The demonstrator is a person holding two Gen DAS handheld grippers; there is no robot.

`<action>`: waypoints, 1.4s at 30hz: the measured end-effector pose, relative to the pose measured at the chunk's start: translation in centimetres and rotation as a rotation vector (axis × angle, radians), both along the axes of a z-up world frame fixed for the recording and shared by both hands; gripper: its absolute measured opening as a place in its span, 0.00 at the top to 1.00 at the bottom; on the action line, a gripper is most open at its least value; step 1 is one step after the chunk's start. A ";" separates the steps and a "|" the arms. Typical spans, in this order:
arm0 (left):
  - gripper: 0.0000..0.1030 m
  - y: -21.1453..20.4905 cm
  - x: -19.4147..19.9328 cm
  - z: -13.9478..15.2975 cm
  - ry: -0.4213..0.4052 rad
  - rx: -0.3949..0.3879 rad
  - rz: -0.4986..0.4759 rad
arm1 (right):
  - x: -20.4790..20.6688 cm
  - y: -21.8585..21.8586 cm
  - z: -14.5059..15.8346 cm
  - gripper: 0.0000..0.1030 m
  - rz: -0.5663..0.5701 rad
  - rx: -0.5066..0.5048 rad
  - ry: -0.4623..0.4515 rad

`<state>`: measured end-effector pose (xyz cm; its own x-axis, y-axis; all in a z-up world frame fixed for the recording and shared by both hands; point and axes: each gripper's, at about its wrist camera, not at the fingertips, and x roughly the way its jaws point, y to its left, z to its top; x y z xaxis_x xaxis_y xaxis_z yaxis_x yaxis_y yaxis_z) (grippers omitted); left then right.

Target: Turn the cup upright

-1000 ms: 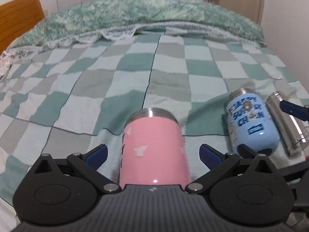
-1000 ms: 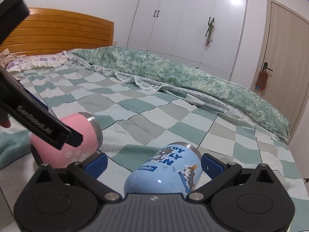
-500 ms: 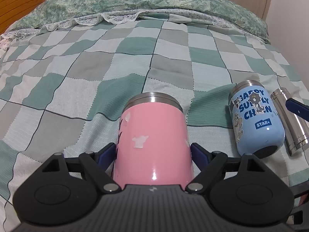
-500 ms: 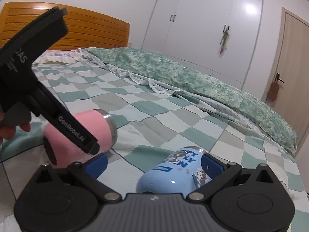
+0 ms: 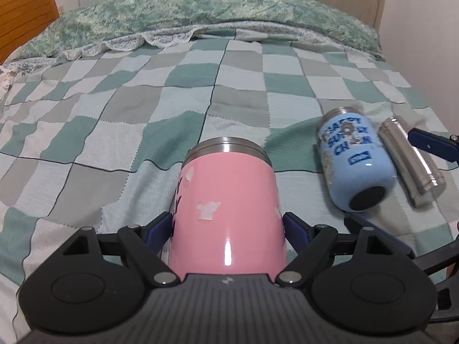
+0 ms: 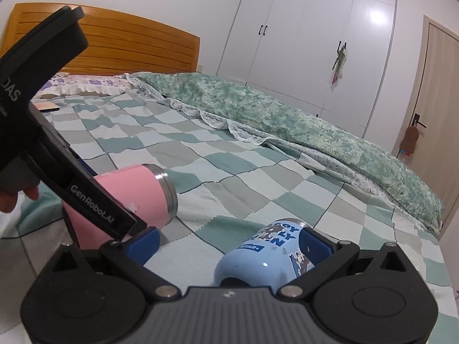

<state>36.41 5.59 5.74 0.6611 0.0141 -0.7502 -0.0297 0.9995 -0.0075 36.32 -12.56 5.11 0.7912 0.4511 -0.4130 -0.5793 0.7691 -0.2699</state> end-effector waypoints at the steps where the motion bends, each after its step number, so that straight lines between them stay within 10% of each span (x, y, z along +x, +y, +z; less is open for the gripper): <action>1: 0.19 -0.2 -0.6 0.4 -0.007 0.002 -0.006 | -0.6 -0.1 0.3 0.00 0.001 -0.002 -0.003; 23: 0.19 -7.1 -17.4 2.9 -0.041 -0.070 -0.116 | -19.7 -7.3 2.6 0.00 -0.073 -0.040 0.027; 42: 0.18 -13.2 -18.9 -2.0 0.004 -0.111 -0.092 | -24.0 -14.2 -0.3 0.00 -0.200 -0.051 0.107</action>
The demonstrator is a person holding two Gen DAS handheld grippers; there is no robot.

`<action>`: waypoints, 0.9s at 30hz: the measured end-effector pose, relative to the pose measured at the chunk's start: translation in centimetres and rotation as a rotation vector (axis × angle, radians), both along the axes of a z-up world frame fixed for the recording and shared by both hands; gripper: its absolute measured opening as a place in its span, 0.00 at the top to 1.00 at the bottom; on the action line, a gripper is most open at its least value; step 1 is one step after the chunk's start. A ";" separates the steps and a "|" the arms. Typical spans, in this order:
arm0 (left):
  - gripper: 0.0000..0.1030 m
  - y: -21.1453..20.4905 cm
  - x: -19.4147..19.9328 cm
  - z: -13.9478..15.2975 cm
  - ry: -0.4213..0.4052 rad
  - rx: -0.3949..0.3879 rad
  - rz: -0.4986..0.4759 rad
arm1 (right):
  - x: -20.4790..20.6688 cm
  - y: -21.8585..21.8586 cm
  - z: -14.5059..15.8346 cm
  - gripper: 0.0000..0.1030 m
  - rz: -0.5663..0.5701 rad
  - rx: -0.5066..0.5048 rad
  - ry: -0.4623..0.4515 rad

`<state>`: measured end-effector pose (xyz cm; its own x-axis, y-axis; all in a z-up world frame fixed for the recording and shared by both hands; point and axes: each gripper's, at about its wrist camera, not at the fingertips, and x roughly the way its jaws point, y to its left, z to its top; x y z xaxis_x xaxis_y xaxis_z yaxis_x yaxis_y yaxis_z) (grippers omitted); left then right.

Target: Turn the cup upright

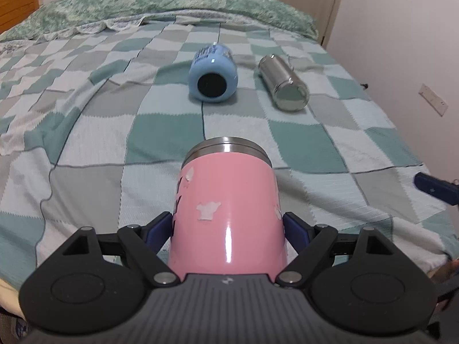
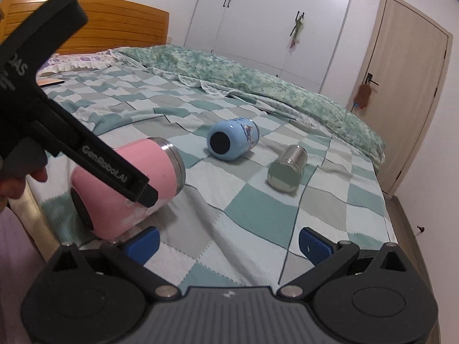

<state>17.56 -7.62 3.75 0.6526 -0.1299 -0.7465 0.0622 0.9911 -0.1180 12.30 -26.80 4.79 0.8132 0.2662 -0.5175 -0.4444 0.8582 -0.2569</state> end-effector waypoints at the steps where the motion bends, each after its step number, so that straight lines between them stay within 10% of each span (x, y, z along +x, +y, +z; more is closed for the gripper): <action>1: 0.18 -0.1 0.0 -0.1 -0.007 0.002 0.001 | 0.0 -0.1 -0.1 0.00 -0.001 0.001 0.002; 14: 0.12 0.2 -0.1 0.2 -0.003 -0.003 -0.037 | -0.2 0.3 -0.6 0.00 -0.005 0.000 0.017; 15: 0.00 0.4 -0.3 0.6 -0.014 -0.018 -0.048 | -0.3 0.4 -0.5 0.00 -0.005 -0.002 0.016; 27: 0.00 5.5 -3.6 5.2 -0.201 0.020 -0.109 | -1.3 2.3 2.3 0.00 -0.019 -0.003 0.006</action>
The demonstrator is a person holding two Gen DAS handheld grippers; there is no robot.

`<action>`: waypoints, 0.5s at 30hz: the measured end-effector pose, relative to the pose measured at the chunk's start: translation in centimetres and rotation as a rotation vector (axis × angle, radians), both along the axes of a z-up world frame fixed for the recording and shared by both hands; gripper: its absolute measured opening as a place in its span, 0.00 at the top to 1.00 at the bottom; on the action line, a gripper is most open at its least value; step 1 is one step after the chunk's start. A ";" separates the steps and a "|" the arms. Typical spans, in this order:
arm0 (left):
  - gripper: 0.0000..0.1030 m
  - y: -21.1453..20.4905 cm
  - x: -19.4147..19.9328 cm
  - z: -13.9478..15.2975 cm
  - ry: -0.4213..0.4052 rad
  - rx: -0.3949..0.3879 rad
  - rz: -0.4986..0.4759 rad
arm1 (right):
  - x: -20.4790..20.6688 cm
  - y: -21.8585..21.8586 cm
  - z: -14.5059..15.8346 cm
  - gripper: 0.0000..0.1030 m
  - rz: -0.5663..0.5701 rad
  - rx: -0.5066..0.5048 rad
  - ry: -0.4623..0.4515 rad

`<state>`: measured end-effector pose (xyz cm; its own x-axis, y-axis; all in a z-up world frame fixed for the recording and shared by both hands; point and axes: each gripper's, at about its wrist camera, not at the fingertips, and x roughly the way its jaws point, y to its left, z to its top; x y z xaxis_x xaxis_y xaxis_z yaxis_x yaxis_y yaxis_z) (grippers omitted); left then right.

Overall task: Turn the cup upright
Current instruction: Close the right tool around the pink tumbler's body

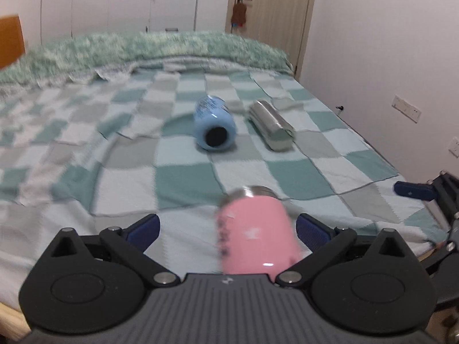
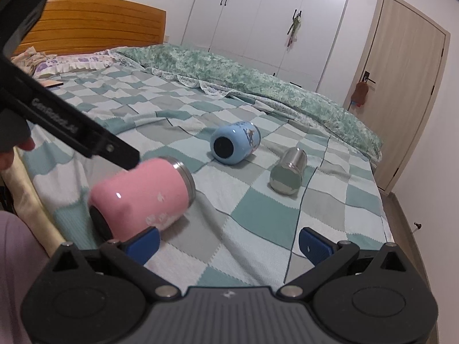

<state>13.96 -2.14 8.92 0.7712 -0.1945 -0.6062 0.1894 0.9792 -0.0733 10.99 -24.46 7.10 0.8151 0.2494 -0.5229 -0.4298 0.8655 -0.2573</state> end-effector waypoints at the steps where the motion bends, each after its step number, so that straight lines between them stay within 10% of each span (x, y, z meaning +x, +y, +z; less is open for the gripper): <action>1: 0.00 0.7 0.0 0.1 -0.013 0.007 0.000 | 0.0 0.4 0.3 0.00 -0.004 0.003 0.004; 15: 0.00 8.9 1.4 -2.8 -0.025 0.071 -0.046 | 3.4 8.5 1.2 0.00 -0.077 0.102 0.153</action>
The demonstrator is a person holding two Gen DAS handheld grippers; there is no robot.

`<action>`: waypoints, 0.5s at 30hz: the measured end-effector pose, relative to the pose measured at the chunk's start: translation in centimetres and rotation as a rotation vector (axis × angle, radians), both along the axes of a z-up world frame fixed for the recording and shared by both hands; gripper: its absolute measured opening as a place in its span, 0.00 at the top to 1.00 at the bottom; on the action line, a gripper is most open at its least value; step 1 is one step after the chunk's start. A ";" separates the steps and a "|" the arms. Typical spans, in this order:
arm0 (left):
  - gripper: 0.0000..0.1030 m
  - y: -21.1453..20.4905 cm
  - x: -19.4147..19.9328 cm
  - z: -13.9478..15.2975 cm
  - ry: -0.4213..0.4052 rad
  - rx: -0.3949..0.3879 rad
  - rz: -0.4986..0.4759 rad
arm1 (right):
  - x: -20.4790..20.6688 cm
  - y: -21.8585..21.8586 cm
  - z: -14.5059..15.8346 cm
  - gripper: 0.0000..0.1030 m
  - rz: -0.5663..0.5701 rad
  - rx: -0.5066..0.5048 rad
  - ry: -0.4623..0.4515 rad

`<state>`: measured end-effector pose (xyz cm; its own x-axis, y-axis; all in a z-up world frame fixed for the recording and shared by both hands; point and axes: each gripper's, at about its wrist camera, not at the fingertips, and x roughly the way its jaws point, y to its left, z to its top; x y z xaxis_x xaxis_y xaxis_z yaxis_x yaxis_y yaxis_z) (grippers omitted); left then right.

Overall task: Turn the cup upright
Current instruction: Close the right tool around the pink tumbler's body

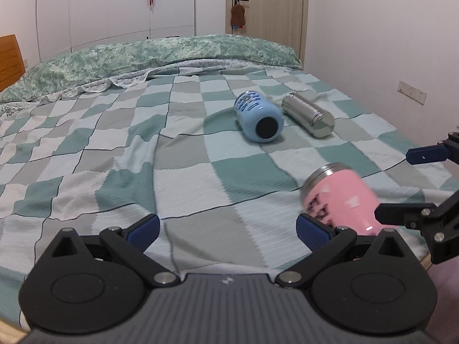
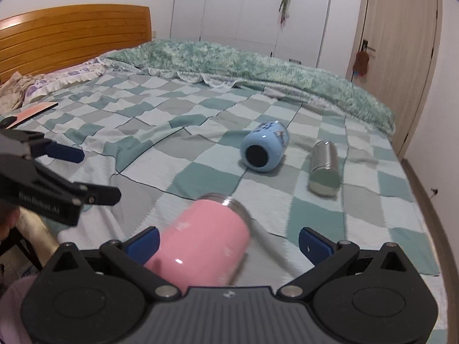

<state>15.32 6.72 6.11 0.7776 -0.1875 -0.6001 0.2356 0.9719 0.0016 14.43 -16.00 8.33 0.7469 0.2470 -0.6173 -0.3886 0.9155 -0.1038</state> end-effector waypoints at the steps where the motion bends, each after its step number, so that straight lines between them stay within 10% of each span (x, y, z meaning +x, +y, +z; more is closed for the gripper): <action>1: 0.00 0.5 0.2 -0.3 0.004 -0.001 0.000 | 0.4 0.5 -0.2 0.00 -0.008 0.001 0.012; 15: 0.00 2.6 2.6 -2.5 0.024 -0.020 -0.049 | 6.1 3.5 -3.5 0.00 -0.180 0.051 0.218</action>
